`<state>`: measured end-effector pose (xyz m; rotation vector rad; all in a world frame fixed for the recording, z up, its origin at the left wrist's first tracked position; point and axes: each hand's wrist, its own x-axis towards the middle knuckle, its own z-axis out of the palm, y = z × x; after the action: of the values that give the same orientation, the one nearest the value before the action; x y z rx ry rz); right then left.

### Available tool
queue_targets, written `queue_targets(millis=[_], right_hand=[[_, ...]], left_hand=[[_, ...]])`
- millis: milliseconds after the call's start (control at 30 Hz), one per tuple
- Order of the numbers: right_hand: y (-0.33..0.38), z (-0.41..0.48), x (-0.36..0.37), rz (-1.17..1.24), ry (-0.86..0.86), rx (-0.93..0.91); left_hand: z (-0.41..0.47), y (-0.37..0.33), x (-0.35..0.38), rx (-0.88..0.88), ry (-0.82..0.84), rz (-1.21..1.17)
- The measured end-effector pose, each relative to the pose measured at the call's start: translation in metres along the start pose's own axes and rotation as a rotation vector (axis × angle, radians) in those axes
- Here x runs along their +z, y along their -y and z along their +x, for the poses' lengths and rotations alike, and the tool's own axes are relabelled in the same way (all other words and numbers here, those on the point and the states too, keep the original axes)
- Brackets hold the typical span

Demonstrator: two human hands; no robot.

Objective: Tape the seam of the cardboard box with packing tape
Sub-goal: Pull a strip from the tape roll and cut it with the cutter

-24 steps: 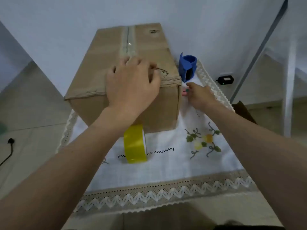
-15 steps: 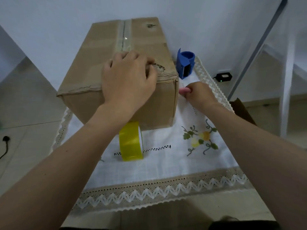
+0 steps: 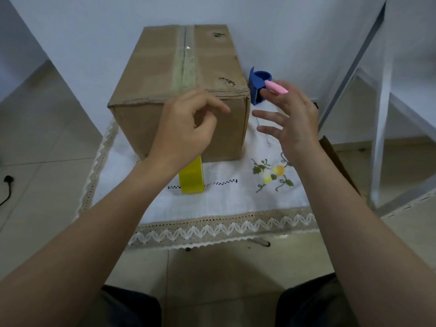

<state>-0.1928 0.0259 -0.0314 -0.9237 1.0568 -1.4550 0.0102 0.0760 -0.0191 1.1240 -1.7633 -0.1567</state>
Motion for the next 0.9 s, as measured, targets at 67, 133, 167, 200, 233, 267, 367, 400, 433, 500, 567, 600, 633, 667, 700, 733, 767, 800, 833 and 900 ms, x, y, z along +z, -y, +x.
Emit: queue_targets(millis=[67,133,167,200,233,267,367,400,433,500,567,600,633,667,700,733,767,800,833,900], right_hand=[[0.003,-0.015,0.002,0.042,0.03,0.013],[-0.001,-0.024,0.003,0.035,0.02,0.017],[-0.005,-0.027,0.004,0.022,0.019,0.017],[-0.01,-0.028,0.004,0.009,0.027,0.014],[-0.015,-0.029,0.005,-0.007,0.048,0.011],[-0.02,-0.029,0.006,-0.028,0.077,0.009],[-0.031,-0.029,0.013,-0.081,0.171,0.019],[-0.034,-0.029,0.014,-0.072,0.182,0.019],[-0.035,-0.029,0.014,-0.054,0.182,0.01],[-0.036,-0.029,0.013,-0.035,0.17,-0.03],[-0.036,-0.031,0.013,-0.053,0.178,-0.053],[-0.037,-0.032,0.013,-0.067,0.194,-0.052],[-0.039,-0.033,0.014,-0.083,0.218,-0.046],[-0.04,-0.034,0.015,-0.1,0.248,-0.038],[-0.042,-0.034,0.016,-0.114,0.277,-0.026],[-0.043,-0.034,0.017,-0.128,0.303,-0.011],[-0.044,-0.034,0.018,-0.142,0.333,-0.001],[-0.044,-0.034,0.018,-0.169,0.367,-0.004],[-0.044,-0.033,0.019,-0.21,0.403,-0.018],[-0.044,-0.032,0.022,-0.311,0.467,-0.064]], left_hand=[[-0.01,0.0,-0.003,-0.1,0.002,-0.035],[-0.019,0.003,-0.006,-0.255,-0.019,-0.085],[-0.024,0.006,-0.008,-0.338,-0.036,-0.101],[-0.028,0.01,-0.01,-0.419,-0.049,-0.112],[-0.033,0.015,-0.012,-0.502,-0.055,-0.123],[-0.036,0.021,-0.014,-0.584,-0.059,-0.142],[-0.043,0.034,-0.019,-0.777,-0.065,-0.199],[-0.044,0.037,-0.02,-0.812,-0.048,-0.191],[-0.045,0.04,-0.02,-0.835,-0.022,-0.167],[-0.047,0.042,-0.018,-0.893,0.047,-0.125],[-0.05,0.043,-0.013,-0.959,0.09,-0.155],[-0.052,0.042,-0.01,-0.991,0.094,-0.187],[-0.053,0.042,-0.007,-1.016,0.102,-0.218],[-0.054,0.043,-0.005,-1.032,0.112,-0.234],[-0.055,0.045,-0.003,-1.04,0.12,-0.245],[-0.055,0.046,-0.001,-1.045,0.12,-0.254],[-0.055,0.047,-0.001,-1.048,0.111,-0.272],[-0.055,0.047,-0.001,-1.05,0.096,-0.287],[-0.055,0.049,-0.001,-1.048,0.086,-0.301],[-0.056,0.049,-0.001,-1.04,0.087,-0.321]])
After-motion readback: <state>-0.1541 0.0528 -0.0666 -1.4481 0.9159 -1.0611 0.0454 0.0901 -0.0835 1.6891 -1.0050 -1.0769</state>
